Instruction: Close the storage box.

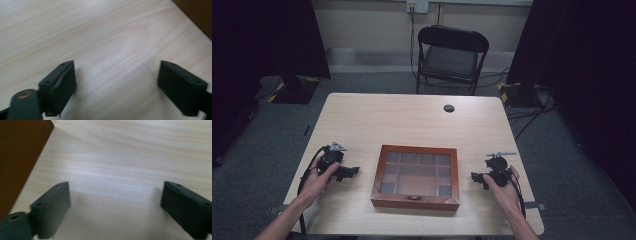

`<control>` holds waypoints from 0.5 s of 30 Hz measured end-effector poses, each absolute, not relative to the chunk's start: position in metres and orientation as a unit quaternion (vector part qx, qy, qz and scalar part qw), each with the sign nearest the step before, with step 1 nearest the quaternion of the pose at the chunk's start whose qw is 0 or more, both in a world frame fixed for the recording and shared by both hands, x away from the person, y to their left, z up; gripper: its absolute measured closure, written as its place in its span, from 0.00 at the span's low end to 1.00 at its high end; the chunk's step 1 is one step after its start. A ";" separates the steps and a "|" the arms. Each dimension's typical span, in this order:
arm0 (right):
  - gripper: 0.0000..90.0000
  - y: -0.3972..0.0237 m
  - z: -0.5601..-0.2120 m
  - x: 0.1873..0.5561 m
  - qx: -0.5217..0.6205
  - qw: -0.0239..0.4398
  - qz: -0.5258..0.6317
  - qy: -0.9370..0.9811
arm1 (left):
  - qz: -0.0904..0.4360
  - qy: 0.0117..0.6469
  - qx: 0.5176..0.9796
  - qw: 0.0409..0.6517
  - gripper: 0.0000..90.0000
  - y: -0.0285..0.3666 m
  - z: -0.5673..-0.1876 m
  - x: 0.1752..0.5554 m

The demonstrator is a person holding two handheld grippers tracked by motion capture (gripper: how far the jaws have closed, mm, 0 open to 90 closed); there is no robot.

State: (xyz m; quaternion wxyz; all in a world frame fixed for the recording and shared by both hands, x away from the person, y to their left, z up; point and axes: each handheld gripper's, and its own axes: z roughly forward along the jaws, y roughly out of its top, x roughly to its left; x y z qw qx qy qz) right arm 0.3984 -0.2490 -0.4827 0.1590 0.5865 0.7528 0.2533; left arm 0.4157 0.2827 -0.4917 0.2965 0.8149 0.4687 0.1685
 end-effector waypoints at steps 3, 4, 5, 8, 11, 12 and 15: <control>0.00 -0.246 -0.492 0.396 0.558 0.200 0.259 0.763 | 0.177 0.473 0.808 0.304 0.08 0.281 -0.495 0.415; 0.00 -0.246 -0.493 0.396 0.558 0.202 0.261 0.761 | 0.182 0.472 0.803 0.313 0.04 0.280 -0.499 0.415; 0.00 -0.246 -0.494 0.396 0.558 0.205 0.265 0.759 | 0.188 0.467 0.801 0.324 0.00 0.281 -0.501 0.414; 0.00 -0.247 -0.499 0.395 0.550 0.222 0.292 0.750 | 0.192 0.465 0.796 0.336 0.00 0.282 -0.503 0.414; 0.00 -0.246 -0.502 0.395 0.547 0.234 0.305 0.743 | 0.192 0.465 0.796 0.337 0.00 0.282 -0.503 0.414; 0.00 -0.246 -0.501 0.395 0.548 0.233 0.305 0.743 | 0.192 0.465 0.796 0.336 0.00 0.282 -0.503 0.414; 0.00 -0.245 -0.501 0.395 0.549 0.234 0.305 0.742 | 0.193 0.464 0.797 0.334 0.00 0.282 -0.503 0.414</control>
